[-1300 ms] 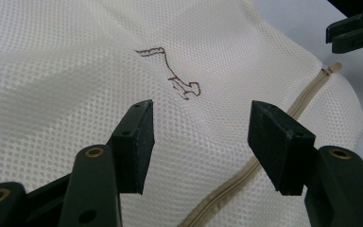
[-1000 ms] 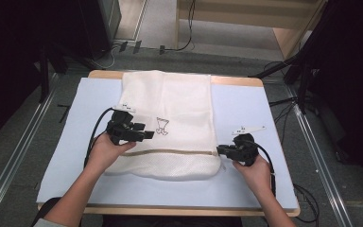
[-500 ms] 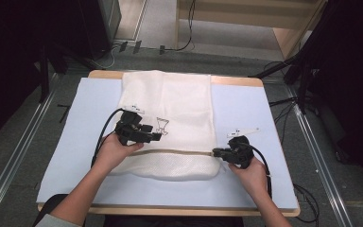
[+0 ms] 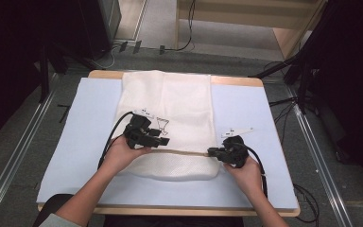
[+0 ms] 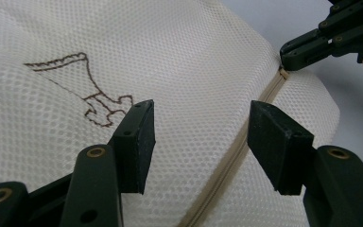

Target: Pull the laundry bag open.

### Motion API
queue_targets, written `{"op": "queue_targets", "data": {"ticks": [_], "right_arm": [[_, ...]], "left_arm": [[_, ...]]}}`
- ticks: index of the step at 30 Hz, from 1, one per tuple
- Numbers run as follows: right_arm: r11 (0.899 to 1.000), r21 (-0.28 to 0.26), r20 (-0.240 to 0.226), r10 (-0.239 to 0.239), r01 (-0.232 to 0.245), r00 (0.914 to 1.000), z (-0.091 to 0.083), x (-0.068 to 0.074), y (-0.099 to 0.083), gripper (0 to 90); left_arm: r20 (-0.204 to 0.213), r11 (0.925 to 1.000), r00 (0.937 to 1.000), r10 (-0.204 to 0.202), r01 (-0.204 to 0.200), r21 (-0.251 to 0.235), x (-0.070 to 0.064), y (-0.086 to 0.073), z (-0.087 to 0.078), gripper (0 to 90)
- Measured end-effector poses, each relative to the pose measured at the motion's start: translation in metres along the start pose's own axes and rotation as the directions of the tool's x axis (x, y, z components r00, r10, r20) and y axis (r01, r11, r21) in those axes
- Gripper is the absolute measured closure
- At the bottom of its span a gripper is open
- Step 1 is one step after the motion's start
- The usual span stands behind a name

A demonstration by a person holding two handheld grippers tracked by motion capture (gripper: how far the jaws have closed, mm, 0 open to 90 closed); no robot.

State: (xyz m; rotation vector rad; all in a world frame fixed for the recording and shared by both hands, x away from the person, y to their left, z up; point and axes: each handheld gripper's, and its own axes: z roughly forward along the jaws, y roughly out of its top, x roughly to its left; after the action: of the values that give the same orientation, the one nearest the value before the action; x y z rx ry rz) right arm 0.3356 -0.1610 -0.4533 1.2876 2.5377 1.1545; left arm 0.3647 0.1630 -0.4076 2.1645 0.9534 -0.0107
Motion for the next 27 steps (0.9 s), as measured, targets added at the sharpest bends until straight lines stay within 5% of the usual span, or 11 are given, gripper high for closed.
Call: {"op": "queue_targets", "data": {"ticks": [14,27], "right_arm": [[0.999,0.007,0.041,0.039,-0.040,0.9984,-0.011,-0.012,-0.009,86.9],[0.999,0.004,0.032,-0.034,0.034,0.9989,0.007,-0.011,-0.017,87.8]], "left_arm": [[0.069,0.9995,0.9971,0.032,-0.032,-0.003,-0.019,0.007,0.017,50.4],[0.115,0.9974,0.9922,0.050,-0.056,0.046,-0.040,0.013,0.047,63.4]]}}
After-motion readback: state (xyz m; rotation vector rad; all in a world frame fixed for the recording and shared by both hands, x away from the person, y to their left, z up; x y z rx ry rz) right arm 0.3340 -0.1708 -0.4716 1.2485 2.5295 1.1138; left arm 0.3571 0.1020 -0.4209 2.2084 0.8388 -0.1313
